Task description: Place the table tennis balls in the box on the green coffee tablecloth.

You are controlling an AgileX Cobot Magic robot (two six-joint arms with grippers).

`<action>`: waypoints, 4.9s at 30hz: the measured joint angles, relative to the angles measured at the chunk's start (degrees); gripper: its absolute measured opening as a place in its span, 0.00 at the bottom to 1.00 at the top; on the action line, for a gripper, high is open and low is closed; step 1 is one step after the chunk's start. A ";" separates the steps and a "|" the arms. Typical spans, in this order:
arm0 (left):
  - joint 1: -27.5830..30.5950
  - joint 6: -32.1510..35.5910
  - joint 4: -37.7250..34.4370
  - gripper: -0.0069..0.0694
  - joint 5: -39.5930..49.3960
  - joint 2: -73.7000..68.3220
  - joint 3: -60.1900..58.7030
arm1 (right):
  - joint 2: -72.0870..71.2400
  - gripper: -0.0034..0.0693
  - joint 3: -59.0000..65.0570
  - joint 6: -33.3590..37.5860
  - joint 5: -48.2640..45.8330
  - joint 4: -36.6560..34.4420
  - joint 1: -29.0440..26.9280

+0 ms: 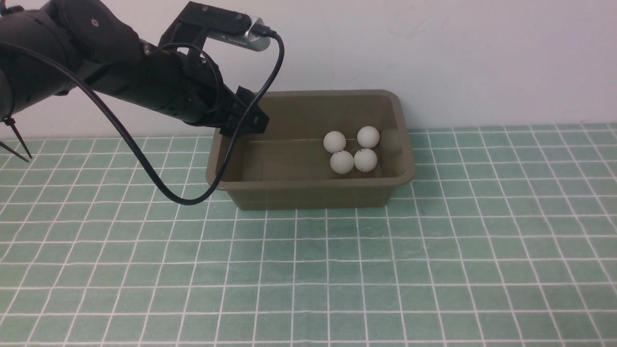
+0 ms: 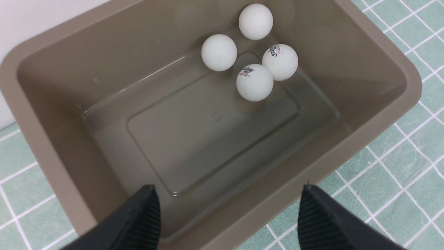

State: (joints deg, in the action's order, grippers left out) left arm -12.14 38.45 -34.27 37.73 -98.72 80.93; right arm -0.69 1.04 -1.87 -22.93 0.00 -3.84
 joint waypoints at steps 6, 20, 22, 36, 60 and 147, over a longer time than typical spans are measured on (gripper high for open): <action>0.00 0.00 0.00 0.72 0.00 0.00 0.00 | 0.00 0.61 0.02 0.00 0.09 0.00 0.00; 0.00 0.26 -0.10 0.72 1.32 0.00 0.00 | 0.00 0.61 0.02 0.00 0.22 0.00 0.00; 0.00 0.33 -1.15 0.72 1.35 0.00 0.00 | 0.00 0.61 0.06 0.00 0.22 0.00 0.00; 0.00 0.72 -17.31 0.72 1.27 0.00 0.00 | 0.00 0.61 0.06 0.00 0.22 0.00 0.00; 31.69 -4.35 5.55 0.72 24.39 32.47 -0.54 | 0.00 0.61 0.06 0.00 0.24 0.00 0.00; 10.62 -39.07 36.59 0.72 -14.35 99.37 -82.15 | 0.00 0.61 0.06 0.00 0.35 0.00 0.00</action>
State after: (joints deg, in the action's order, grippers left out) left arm -1.51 -0.62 2.32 23.38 0.64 -1.22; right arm -0.69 1.10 -1.87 -22.57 0.00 -3.84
